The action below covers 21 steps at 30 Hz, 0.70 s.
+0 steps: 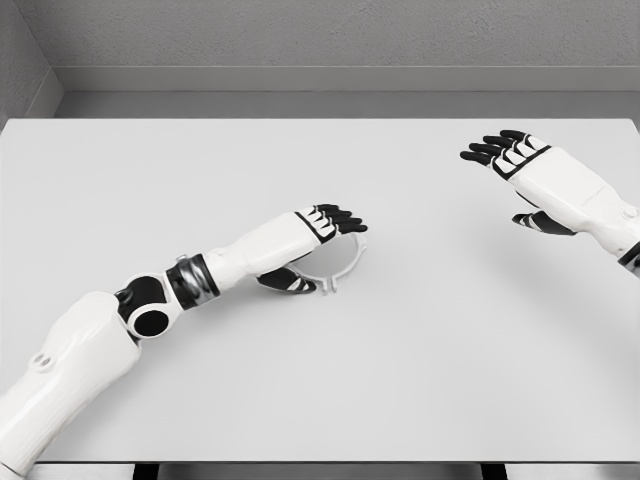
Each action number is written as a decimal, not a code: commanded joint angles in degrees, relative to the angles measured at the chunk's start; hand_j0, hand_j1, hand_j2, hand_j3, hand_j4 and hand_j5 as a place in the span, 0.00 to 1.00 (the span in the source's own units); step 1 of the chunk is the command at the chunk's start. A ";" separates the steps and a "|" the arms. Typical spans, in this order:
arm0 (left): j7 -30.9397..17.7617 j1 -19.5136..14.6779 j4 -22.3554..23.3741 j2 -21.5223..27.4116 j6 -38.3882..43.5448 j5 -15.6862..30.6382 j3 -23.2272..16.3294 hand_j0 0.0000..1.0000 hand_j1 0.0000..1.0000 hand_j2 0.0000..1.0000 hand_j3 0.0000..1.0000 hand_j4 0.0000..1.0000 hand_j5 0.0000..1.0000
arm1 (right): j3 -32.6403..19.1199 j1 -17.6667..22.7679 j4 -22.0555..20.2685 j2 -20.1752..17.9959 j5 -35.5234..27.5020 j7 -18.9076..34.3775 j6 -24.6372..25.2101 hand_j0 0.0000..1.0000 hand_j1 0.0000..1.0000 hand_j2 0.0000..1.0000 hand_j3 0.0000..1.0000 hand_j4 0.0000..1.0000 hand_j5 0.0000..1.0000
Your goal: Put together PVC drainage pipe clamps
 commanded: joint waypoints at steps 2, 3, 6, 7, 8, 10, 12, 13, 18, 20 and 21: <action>0.03 0.00 -0.02 -0.07 0.01 0.32 0.04 1.00 1.00 1.00 1.00 1.00 1.00 | 0.05 -0.18 -0.02 -0.04 -0.37 -0.03 0.09 1.00 1.00 1.00 1.00 1.00 1.00; 0.03 0.09 -0.29 0.02 0.01 0.49 0.13 1.00 1.00 1.00 1.00 1.00 1.00 | 0.13 -0.26 -0.19 0.04 -0.37 -0.03 0.09 1.00 1.00 1.00 1.00 1.00 1.00; 0.03 0.18 -2.13 2.21 0.01 1.20 0.30 1.00 1.00 1.00 1.00 1.00 1.00 | 0.31 -0.35 -0.20 0.13 -0.28 0.05 0.09 1.00 1.00 1.00 1.00 1.00 1.00; 0.03 0.18 -2.13 2.22 0.01 1.20 0.30 1.00 1.00 1.00 1.00 1.00 1.00 | 0.31 -0.35 -0.19 0.13 -0.28 0.05 0.09 1.00 1.00 1.00 1.00 1.00 1.00; 0.03 0.35 -3.63 3.54 0.01 1.28 0.48 1.00 1.00 1.00 1.00 1.00 1.00 | 0.31 -0.35 -0.19 0.13 -0.37 0.05 0.18 1.00 1.00 1.00 1.00 1.00 1.00; 0.30 0.35 -4.24 5.73 0.01 2.07 0.74 1.00 1.00 1.00 1.00 1.00 1.00 | 0.40 -0.79 -1.69 0.39 -0.37 -0.03 0.09 1.00 1.00 1.00 1.00 1.00 1.00; 0.30 0.26 -4.24 7.58 0.01 2.78 1.01 1.00 1.00 1.00 1.00 1.00 1.00 | 0.75 -0.88 -1.51 0.22 -0.37 -0.03 0.18 1.00 1.00 1.00 1.00 1.00 1.00; 0.30 0.18 -4.15 7.84 0.01 3.21 1.27 1.00 1.00 1.00 1.00 1.00 1.00 | 1.88 -1.93 -1.69 0.39 -0.37 -0.04 0.18 1.00 1.00 1.00 1.00 1.00 1.00; 0.38 -2.46 0.94 8.63 0.01 3.83 3.03 1.00 1.00 1.00 1.00 1.00 1.00 | 11.29 -9.31 0.86 1.98 0.42 0.23 1.41 1.00 1.00 1.00 1.00 1.00 1.00; 0.38 -3.43 2.61 8.37 0.01 3.75 3.03 1.00 1.00 1.00 1.00 1.00 1.00 | 14.90 -10.81 2.00 2.42 1.12 0.14 2.64 1.00 1.00 1.00 1.00 1.00 1.00; 0.38 -3.52 2.88 8.37 0.01 3.83 3.03 1.00 1.00 1.00 1.00 1.00 1.00 | 15.51 -11.69 3.32 3.29 1.21 0.14 2.64 1.00 1.00 1.00 1.00 1.00 1.00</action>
